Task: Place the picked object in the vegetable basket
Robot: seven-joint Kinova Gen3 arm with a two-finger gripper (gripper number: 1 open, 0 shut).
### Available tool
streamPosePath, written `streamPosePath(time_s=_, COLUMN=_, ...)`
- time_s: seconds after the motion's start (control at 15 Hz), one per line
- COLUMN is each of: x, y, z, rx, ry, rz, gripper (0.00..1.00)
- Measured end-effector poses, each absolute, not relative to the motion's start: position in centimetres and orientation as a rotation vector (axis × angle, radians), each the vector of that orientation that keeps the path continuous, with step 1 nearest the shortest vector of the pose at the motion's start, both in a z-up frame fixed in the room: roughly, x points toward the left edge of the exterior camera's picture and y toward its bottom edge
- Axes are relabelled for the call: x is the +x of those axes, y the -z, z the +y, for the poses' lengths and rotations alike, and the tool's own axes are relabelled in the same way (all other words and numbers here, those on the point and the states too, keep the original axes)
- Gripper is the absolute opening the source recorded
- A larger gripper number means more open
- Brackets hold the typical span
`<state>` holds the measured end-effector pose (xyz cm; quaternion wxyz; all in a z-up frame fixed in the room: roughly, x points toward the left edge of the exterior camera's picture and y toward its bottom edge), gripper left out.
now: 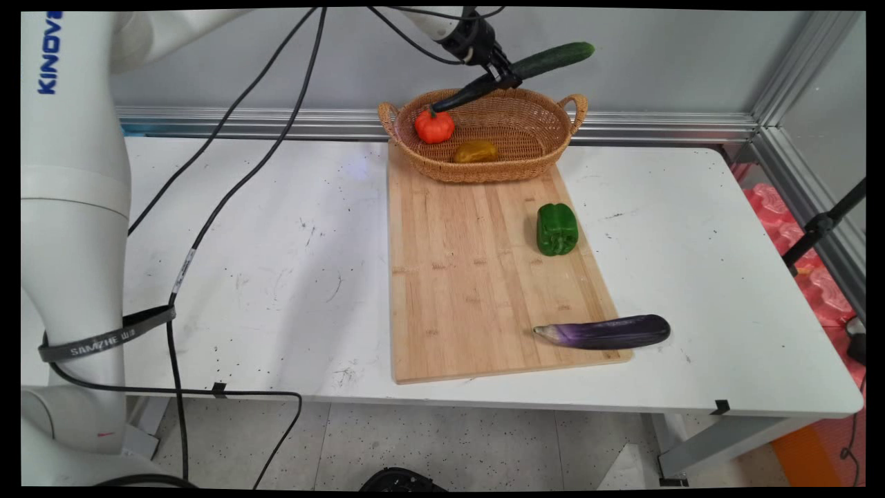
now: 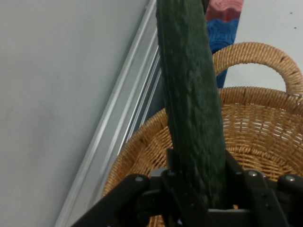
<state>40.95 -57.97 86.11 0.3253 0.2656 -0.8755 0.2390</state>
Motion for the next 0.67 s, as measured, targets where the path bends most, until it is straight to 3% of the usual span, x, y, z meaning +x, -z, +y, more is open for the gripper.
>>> streamPosePath(time_s=0.67, x=40.8, y=-83.0, z=-58.3, rx=0.778, ry=-0.553, rz=-2.276, gripper=0.0)
